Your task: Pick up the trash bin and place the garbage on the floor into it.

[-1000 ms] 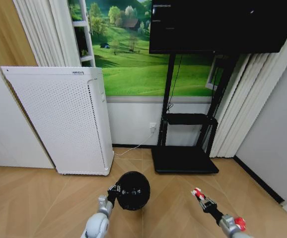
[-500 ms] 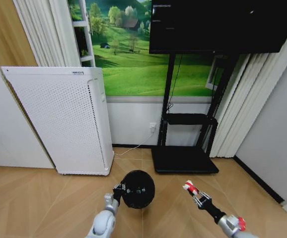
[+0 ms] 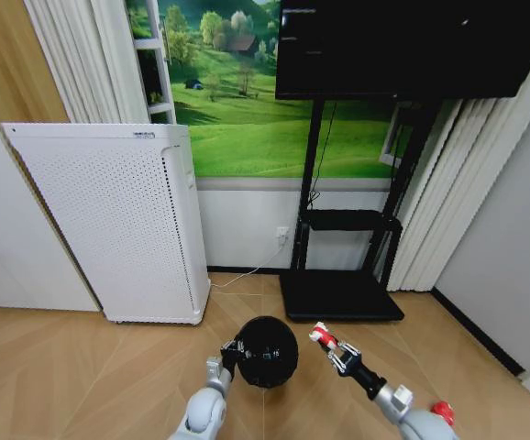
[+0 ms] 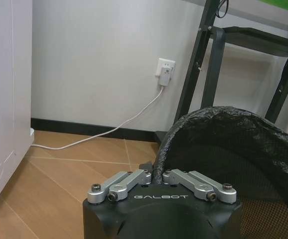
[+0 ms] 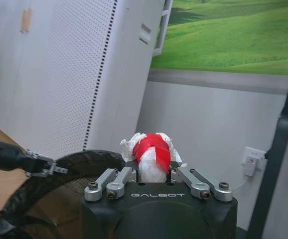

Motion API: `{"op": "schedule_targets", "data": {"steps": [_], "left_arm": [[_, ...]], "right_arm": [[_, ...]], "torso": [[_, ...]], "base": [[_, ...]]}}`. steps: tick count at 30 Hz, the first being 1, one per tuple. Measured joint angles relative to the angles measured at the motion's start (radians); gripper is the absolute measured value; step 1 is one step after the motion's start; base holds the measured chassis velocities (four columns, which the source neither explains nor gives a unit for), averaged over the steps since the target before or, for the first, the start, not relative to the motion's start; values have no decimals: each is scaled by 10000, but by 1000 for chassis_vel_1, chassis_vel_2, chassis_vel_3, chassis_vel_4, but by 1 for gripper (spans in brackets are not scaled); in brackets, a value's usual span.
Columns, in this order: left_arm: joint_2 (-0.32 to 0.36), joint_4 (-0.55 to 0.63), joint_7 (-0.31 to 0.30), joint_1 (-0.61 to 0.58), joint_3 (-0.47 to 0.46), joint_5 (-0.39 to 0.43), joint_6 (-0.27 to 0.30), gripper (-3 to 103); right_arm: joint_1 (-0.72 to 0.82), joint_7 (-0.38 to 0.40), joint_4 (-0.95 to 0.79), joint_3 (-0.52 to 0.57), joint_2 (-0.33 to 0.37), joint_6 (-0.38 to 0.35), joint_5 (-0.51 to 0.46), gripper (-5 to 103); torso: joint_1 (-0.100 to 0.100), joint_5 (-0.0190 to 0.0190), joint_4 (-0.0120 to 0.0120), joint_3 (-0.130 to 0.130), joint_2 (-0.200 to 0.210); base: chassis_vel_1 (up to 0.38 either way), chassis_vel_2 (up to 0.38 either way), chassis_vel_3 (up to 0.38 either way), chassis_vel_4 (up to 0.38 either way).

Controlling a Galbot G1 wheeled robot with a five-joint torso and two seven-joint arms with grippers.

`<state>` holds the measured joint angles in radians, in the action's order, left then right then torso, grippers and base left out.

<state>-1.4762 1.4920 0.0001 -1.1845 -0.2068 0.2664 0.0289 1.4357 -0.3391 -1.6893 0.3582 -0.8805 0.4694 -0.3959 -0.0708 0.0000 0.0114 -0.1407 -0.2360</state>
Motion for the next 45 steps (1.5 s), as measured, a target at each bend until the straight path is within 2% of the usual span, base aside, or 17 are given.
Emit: {"op": "schedule_targets", "data": {"steps": [6,19,44,45], "left_arm": [[-289,-384,-10,296,56,-86,-107,4],[-621,-845,3,343,533,-492,-267,4],[-570,-828,52,251,587,-548,-311,4],[-565,-826,54,253,583,-548,-312,4]], "right_arm": [[-412,22,-113,-952,-221,-125,18,25],[-1074,158,200,-2011,-554,-347,261,25],[-1243,311,510,-2241,-658,-327,383,23],[-1238,321,509,-2244,-652,-326,392,28]], "torso": [[0,0,2,0,1],[0,-1,2,0,1],[0,0,2,0,0],[0,0,2,0,1]], "base": [[0,0,0,0],[0,0,0,0],[0,0,0,0],[0,0,0,0]]}}
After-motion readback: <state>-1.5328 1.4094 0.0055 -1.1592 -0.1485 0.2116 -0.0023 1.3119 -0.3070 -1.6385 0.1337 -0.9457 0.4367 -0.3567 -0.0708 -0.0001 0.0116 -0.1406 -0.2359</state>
